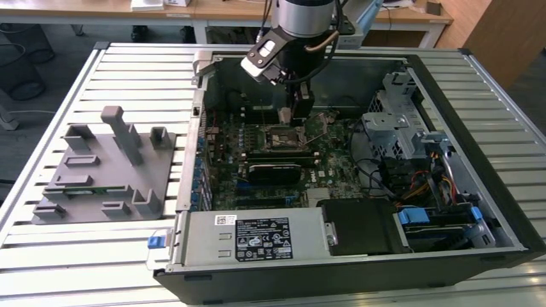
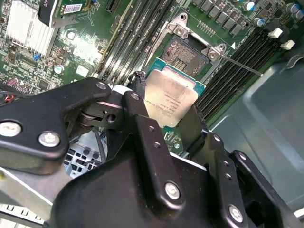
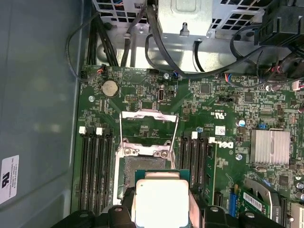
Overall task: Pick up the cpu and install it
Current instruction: 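Place the cpu into insertion slot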
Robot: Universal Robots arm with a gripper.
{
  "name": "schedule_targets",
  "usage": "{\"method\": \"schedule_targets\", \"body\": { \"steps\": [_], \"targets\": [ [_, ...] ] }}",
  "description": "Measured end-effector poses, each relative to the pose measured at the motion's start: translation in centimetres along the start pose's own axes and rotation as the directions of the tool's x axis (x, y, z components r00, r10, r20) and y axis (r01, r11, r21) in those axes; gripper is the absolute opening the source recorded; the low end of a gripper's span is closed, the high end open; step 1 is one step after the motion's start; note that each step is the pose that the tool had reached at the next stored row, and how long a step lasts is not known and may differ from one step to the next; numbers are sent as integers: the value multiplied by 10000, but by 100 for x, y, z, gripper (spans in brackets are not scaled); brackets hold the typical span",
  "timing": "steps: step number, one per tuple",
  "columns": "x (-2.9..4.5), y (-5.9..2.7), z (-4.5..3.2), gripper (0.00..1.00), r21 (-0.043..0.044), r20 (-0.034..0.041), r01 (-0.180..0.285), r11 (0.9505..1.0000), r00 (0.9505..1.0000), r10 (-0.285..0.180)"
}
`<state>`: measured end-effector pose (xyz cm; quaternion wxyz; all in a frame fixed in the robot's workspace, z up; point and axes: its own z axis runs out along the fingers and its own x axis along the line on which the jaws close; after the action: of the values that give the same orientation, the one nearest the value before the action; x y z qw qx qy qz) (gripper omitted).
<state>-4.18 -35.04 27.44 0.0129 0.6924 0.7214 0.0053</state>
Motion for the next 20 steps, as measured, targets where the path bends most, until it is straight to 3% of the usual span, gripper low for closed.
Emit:
{"method": "schedule_targets", "body": {
  "steps": [6,20],
  "targets": [
    [2,-48,11,53,0,1,1,10000,10000,-1],
    [3,-53,73,53,0,0,2,10000,10000,-2]
  ]
}}
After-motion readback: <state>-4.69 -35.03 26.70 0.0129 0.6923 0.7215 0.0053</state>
